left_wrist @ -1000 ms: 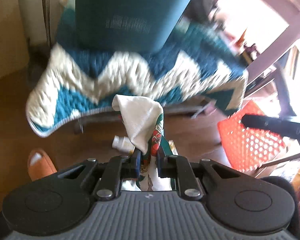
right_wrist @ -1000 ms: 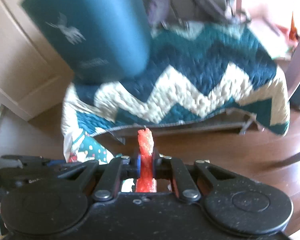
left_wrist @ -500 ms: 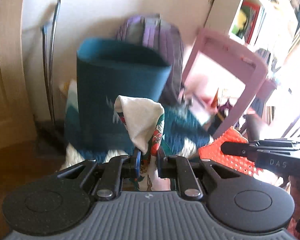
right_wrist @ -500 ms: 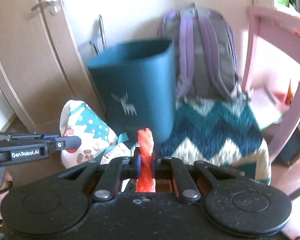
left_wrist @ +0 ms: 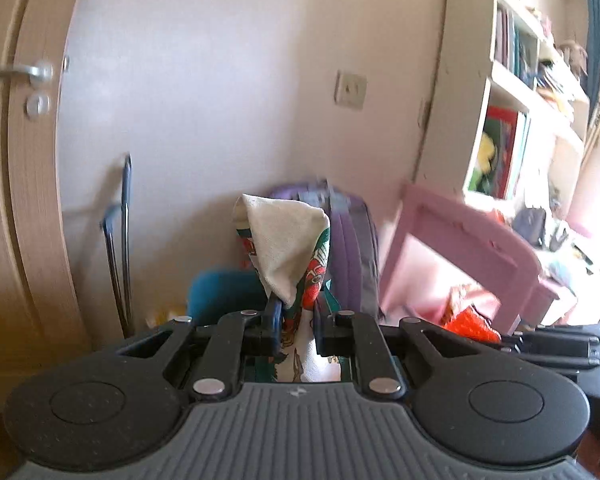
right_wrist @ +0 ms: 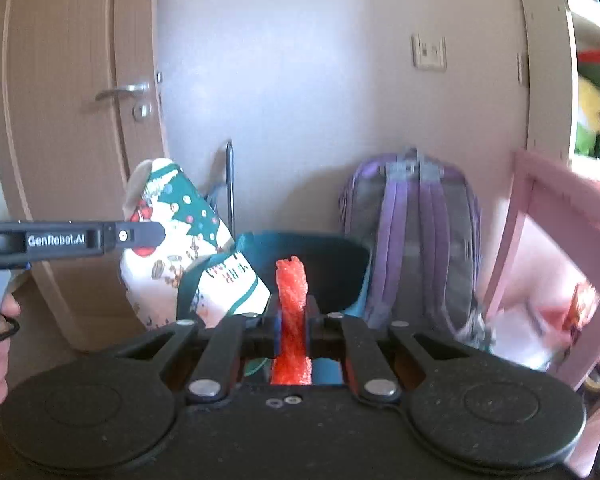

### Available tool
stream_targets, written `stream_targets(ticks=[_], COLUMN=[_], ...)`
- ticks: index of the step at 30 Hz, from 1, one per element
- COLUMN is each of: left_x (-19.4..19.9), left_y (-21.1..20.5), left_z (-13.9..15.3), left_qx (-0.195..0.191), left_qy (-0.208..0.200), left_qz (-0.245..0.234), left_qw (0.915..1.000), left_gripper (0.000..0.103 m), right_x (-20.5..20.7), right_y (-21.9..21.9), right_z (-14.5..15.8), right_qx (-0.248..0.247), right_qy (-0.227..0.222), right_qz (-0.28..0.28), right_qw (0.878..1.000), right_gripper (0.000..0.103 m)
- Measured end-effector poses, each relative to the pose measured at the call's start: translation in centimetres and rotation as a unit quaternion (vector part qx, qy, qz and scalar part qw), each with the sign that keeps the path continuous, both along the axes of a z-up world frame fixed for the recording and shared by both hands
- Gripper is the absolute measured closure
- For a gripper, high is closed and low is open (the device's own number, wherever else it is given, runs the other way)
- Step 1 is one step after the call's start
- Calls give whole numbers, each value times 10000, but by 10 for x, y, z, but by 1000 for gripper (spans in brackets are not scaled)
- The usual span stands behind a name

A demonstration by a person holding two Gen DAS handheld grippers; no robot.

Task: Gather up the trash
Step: 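Carry both held items up to the teal bin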

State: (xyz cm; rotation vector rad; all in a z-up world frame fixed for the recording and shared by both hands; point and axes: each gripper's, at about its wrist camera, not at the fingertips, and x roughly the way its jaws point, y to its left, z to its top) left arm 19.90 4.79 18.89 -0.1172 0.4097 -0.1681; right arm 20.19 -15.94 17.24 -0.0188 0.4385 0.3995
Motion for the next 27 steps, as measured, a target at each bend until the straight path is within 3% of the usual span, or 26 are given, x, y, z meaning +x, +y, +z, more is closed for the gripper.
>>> stream_targets(ticks=[6, 13, 18, 27], left_x=[38, 90, 129, 186], left_y=[0, -6, -14, -14], left_z=[29, 18, -3, -84], left_qx=[153, 413, 550, 581], left_qy=[-298, -317, -188, 711], left_qz=[189, 360, 433, 457], left_qw=[9993, 9980, 9974, 9947], left_gripper=[88, 88, 88, 88], right_x=[38, 90, 128, 178], right_y=[16, 33, 39, 47], right_z=[19, 2, -23, -82], right_qx=[74, 103, 209, 131], right_qy=[-245, -206, 108, 717], right_qz=[-63, -163, -220, -211], right_qw=[9997, 9996, 9995, 9971], right_gripper=[95, 95, 95, 94])
